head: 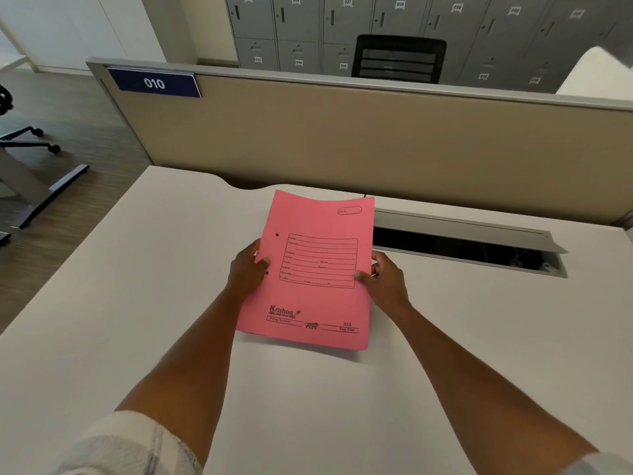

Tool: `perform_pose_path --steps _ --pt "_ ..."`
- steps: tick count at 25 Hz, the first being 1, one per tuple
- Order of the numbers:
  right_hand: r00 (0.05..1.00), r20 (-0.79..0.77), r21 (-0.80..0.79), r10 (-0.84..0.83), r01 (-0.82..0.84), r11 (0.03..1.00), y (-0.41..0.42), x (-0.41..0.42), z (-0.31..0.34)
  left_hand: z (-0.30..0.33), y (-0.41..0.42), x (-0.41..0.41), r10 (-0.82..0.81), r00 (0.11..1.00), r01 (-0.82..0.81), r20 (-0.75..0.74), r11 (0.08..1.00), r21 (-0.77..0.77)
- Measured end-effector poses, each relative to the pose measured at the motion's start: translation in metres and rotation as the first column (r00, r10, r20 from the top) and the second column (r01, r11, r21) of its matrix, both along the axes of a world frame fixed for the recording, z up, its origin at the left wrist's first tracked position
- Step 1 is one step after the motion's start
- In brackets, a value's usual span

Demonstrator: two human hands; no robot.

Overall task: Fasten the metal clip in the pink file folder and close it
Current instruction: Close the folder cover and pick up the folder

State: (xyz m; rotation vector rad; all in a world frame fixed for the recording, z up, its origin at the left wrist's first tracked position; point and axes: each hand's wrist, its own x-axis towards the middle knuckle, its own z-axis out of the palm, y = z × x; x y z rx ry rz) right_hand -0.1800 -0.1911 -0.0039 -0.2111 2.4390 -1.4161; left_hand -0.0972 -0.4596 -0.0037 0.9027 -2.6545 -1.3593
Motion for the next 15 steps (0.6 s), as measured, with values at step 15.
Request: perform_pose_path --steps 15 --pt "0.994 -0.095 0.203 -0.050 0.069 0.977 -0.059 -0.035 -0.038 -0.033 -0.044 -0.050 0.060 0.994 -0.043 0.088 0.982 -0.183"
